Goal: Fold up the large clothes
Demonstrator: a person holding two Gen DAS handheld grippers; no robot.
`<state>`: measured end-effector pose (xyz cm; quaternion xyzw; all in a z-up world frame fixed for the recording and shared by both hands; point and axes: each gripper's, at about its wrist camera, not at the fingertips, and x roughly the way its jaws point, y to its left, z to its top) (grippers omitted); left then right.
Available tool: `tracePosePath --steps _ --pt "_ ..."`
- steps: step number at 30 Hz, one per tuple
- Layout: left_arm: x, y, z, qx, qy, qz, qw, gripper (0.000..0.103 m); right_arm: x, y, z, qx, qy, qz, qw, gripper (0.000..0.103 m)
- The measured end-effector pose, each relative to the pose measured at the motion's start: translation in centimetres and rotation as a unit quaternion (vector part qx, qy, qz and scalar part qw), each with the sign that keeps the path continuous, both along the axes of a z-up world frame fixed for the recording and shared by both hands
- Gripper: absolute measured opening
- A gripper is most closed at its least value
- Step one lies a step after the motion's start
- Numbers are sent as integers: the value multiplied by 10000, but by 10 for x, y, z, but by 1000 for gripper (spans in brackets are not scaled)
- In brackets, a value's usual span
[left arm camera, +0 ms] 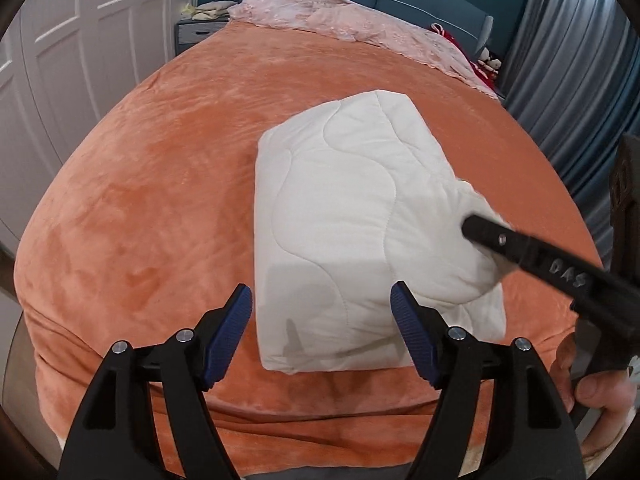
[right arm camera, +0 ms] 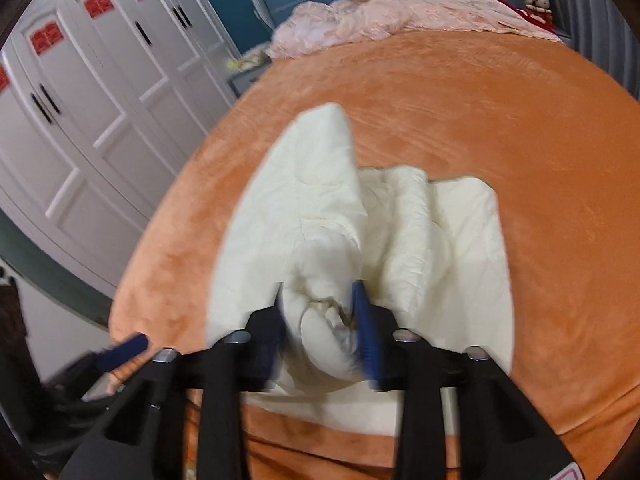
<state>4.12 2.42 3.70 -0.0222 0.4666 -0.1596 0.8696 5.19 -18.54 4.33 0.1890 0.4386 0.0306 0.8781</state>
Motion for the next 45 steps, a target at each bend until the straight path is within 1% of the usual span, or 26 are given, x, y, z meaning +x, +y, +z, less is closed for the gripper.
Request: tracePosePath --steps 2,6,8,13,18,23,29,33,36,37,39,41,43,44,45 --pt "-1 -3 1 27 -20 -30 10000 69 -10 -9 -1 167 -58 -48 9998 21" --pt "-5 -11 1 169 -80 -151 9997 69 -42 -27 -6 48 -99 -314 9994 19" --pt "-5 -18 -2 181 -55 -214 9996 69 -60 -38 -17 13 -3 -473 9989 19" --pt "-2 -34 -12 309 32 -335 9990 69 -88 -56 -48 38 331 -704 9970 18" --pt "-1 -45 -26 462 155 -389 9981 69 -89 -61 -68 -19 500 -805 9955 18" --pt "1 -52 -47 597 337 -426 9967 68 -82 -57 -77 -168 570 -836 9947 18" --pt "6 -57 -64 640 394 -387 9964 70 -71 -63 -95 -151 651 -853 9941 19" --pt "6 -63 -80 854 268 -354 9954 71 -66 -64 -104 -62 689 -831 9941 21" --pt "6 -64 -85 925 181 -316 9950 72 -65 -67 -100 31 724 -831 9939 23" --pt "6 -62 -83 879 190 -320 9954 72 -67 -69 -93 119 743 -895 9931 24" --pt "10 -55 -77 686 281 -331 9967 71 -69 -74 -71 308 636 -1038 9921 33" --pt "15 -47 -66 456 383 -359 9976 69 -67 -78 -44 368 327 -1115 9925 34" --pt "20 -44 -50 370 281 -347 9983 67 -58 -86 -19 447 49 -1205 9917 45" --pt "22 -43 -43 354 198 -328 9986 68 -50 -90 -9 518 -59 -1271 9905 54" --pt "27 -42 -33 323 99 -307 9990 68 -40 -96 -2 615 -153 -1352 9888 58"
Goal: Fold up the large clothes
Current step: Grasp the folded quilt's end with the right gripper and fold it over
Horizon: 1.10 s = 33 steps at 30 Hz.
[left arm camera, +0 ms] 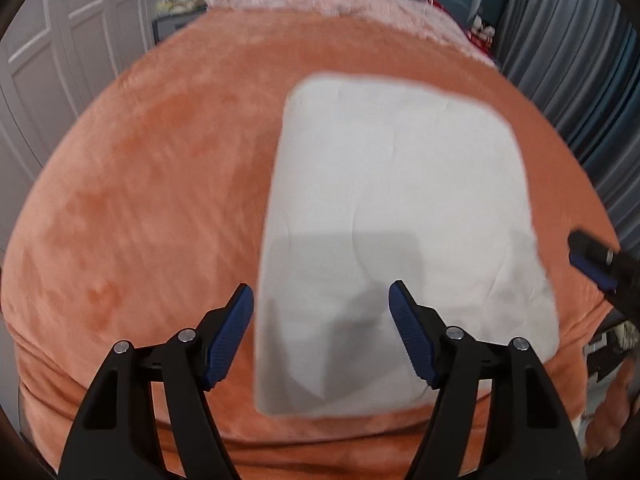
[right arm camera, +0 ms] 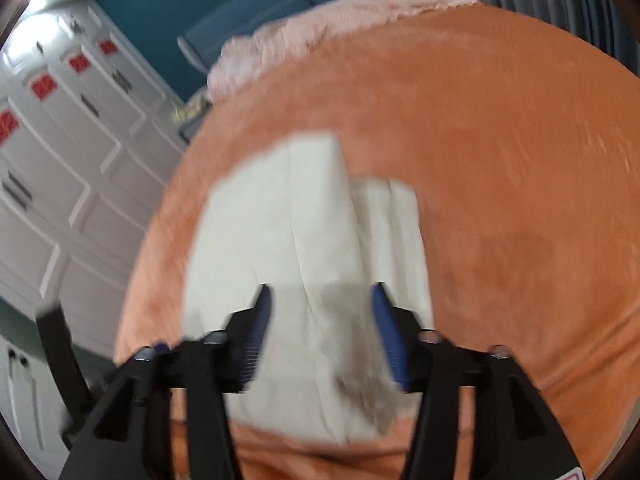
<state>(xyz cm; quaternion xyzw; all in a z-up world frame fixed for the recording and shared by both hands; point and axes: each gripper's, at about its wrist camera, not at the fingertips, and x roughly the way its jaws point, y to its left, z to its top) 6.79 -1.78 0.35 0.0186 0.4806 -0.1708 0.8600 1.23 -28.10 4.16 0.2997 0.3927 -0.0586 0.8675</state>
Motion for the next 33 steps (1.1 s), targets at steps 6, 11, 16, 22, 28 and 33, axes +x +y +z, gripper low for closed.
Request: tracePosePath --steps 6,11,16,22,28,33 --pt "49 2 43 -288 -285 235 9989 68 73 -12 -15 270 230 -419 9985 58" --pt "93 -9 44 -467 -23 370 9982 68 101 -11 -43 553 493 -628 9953 9" --pt "117 -28 28 -601 295 321 9972 68 86 -22 -37 -56 222 -1155 9930 6" --pt "127 -71 -13 -425 705 133 9965 68 97 -30 -73 -634 698 -1031 9902 6" --pt "130 -94 -32 22 445 153 9989 71 101 -35 -101 -791 861 -900 9891 8" --pt "132 -101 -50 265 322 177 9990 78 109 -35 -114 -806 843 -803 9899 11"
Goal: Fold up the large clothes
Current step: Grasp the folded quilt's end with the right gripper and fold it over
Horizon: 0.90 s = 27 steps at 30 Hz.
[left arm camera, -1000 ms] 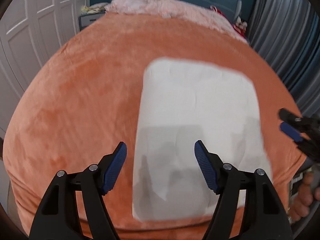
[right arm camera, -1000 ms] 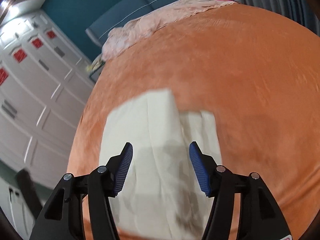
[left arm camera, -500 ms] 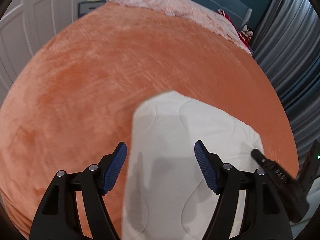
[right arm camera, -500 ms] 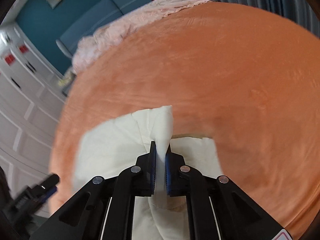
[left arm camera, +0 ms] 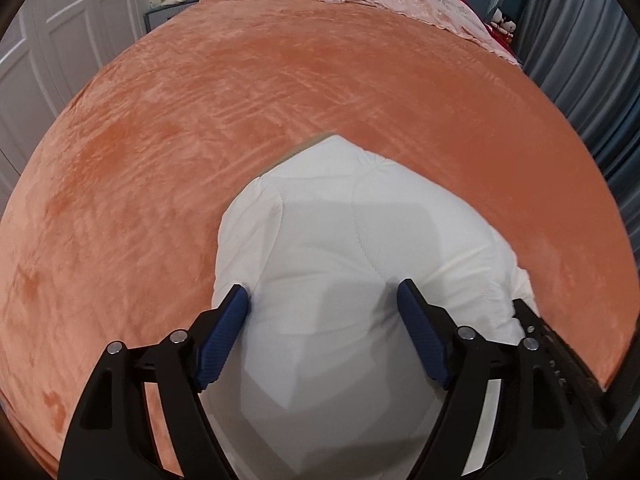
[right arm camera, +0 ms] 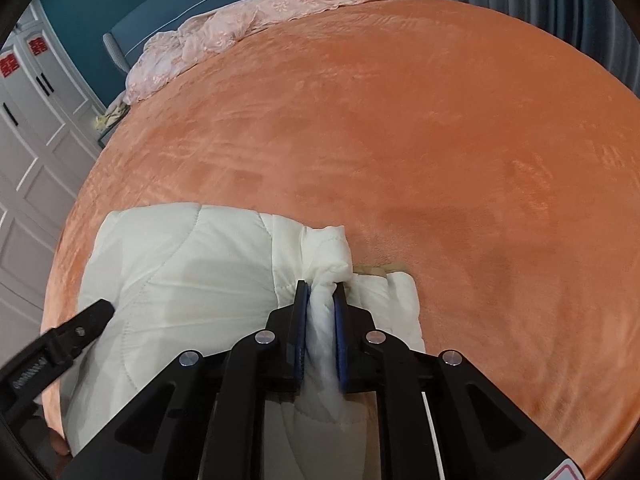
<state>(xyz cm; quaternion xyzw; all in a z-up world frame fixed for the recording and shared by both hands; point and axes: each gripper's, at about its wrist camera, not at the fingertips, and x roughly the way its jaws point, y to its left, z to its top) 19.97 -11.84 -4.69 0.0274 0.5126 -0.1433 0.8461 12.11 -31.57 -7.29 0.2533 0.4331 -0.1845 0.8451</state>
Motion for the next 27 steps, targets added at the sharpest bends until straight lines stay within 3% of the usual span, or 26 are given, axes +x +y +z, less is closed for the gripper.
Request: tracePosePath --steps 9,27 --pt "4 -6 -24 209 -153 27 9997 87 4 3 -10 -88 -128 81 9998 15" --pt "8 -8 -42 327 -372 203 9986 92 5 9 -17 -193 -303 99 9993 20"
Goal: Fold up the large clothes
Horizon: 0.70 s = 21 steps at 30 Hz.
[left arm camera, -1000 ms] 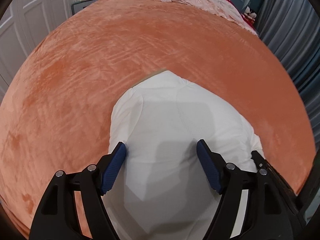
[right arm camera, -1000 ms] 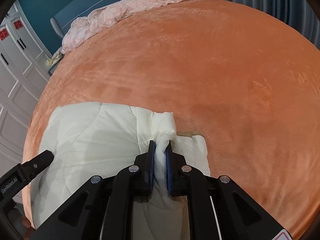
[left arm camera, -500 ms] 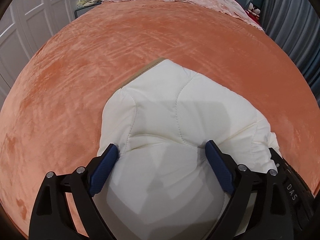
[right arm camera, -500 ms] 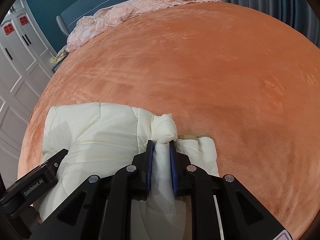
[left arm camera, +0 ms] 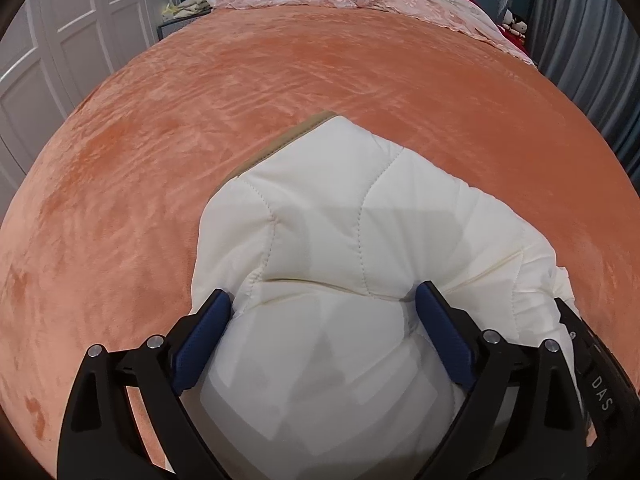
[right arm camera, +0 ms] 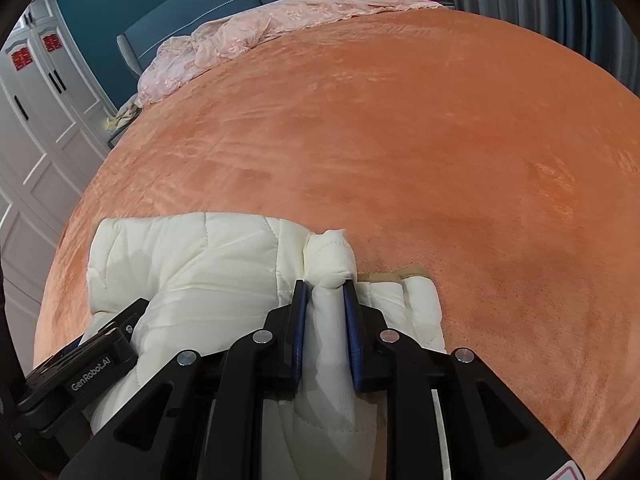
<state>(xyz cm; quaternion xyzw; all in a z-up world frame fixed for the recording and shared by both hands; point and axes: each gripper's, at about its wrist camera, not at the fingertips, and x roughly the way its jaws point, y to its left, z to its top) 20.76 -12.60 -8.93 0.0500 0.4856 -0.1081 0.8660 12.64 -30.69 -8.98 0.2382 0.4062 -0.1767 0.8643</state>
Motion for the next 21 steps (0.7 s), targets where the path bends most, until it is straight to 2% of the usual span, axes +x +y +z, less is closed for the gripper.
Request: tracePosePath --steps 6,8,11,12,14,16,19,21 --pt "-1 4 2 -103 -78 66 9999 94 -6 -2 2 78 -233 -43 9997 21" --pt "-3 14 9 -400 -35 73 9992 94 -14 -6 5 296 -388 -100 9988 24" --pt "-15 39 26 -846 151 141 9962 94 -38 -16 16 853 -486 -222 9949 43" --pt "-21 52 31 -966 257 194 9948 96 -48 -15 20 829 -446 -246 9953 61" --pt "-34 77 34 -1256 526 297 9902 97 -67 -12 23 604 -249 -391 9971 86" --pt "-50 106 29 -1760 892 443 9793 97 -84 -10 19 889 -236 -218 9955 86" --pt "-68 129 19 -2099 1258 578 9679 98 -106 -11 9 1484 -265 -201 9884 86" --pt "-77 135 17 -2205 1356 523 9645 98 -116 -11 1 1818 -289 -158 9828 86"
